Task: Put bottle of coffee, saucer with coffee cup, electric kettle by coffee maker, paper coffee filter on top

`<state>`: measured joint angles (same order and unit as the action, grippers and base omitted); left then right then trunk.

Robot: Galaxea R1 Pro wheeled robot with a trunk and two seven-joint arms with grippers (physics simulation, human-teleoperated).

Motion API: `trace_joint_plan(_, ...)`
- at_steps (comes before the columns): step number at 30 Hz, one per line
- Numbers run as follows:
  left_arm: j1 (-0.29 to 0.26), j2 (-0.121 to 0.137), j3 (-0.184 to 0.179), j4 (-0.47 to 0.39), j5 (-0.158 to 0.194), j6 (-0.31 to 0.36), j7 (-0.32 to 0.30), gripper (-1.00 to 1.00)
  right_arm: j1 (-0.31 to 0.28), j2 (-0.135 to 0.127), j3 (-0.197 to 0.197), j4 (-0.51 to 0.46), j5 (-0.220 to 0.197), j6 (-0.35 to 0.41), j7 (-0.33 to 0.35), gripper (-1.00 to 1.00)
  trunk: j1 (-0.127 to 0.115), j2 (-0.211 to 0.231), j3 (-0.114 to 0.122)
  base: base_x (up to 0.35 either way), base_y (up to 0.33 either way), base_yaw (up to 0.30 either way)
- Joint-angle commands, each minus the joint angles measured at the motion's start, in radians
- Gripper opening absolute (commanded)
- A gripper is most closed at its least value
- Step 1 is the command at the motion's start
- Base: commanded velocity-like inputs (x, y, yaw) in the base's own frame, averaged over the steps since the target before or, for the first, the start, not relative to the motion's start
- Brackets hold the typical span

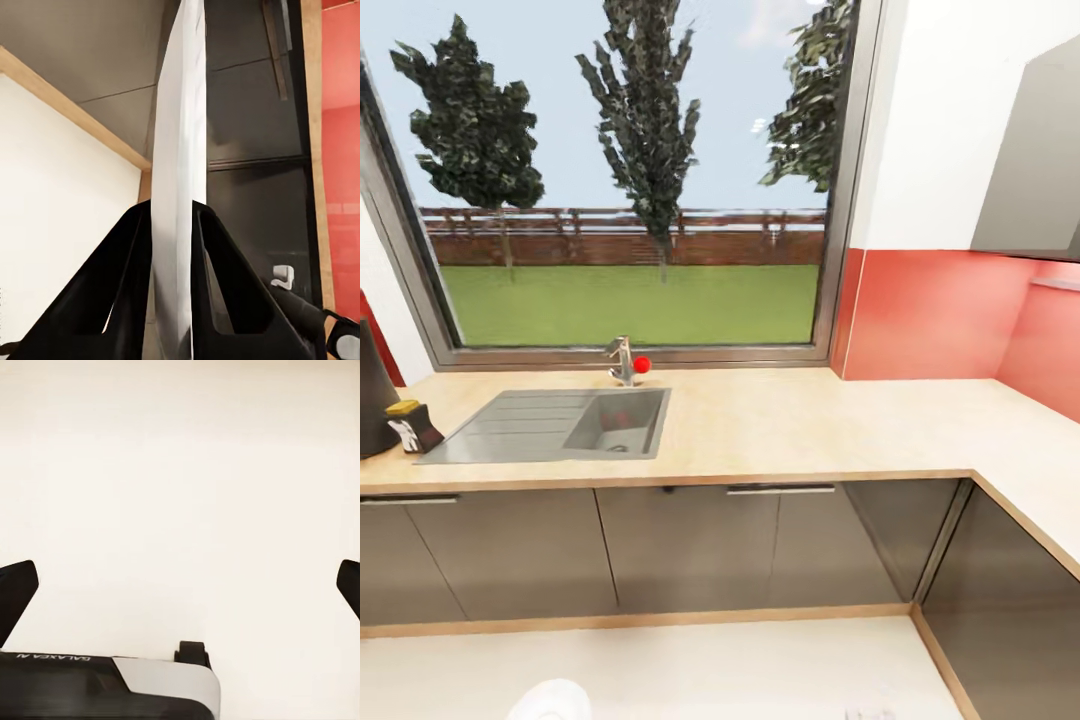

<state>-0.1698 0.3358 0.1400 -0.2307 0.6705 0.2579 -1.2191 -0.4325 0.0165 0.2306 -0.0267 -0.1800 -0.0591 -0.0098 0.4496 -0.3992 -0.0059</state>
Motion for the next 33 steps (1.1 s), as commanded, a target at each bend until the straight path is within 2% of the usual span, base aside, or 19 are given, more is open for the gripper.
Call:
trace_joint_plan(1, 0.000, 0.000, 0.000, 0.001, 0.004, 0.008, -0.001, -1.00, 0.003, 0.000, 0.009, 0.001, -0.010, -0.004, -0.001, 1.00, 0.000, -0.001, -0.001, 0.000, 0.000, 0.271)
trace_joint_plan(17, 0.000, 0.000, -0.002, 0.002, 0.004, 0.006, -0.001, -1.00, 0.021, 0.002, 0.010, 0.001, -0.008, -0.005, 0.001, 1.00, 0.000, -0.001, -0.008, 0.000, 0.000, 0.275)
trace_joint_plan(19, 0.000, 0.000, -0.002, 0.005, 0.003, 0.005, 0.000, -1.00, 0.021, 0.002, 0.010, 0.001, -0.002, -0.005, 0.000, 1.00, 0.000, -0.001, -0.009, 0.000, 0.000, 0.276)
trace_joint_plan(26, 0.000, 0.000, -0.001, 0.022, 0.004, 0.002, 0.000, -1.00, 0.021, 0.008, 0.009, 0.001, 0.071, -0.004, -0.003, 1.00, 0.000, -0.001, -0.014, 0.000, 0.000, 0.276)
trace_joint_plan(33, 0.000, 0.000, -0.001, 0.025, 0.004, 0.001, 0.000, -1.00, 0.023, 0.016, 0.009, 0.002, 0.088, -0.002, -0.007, 1.00, 0.000, -0.001, -0.016, 0.000, 0.000, 0.276)
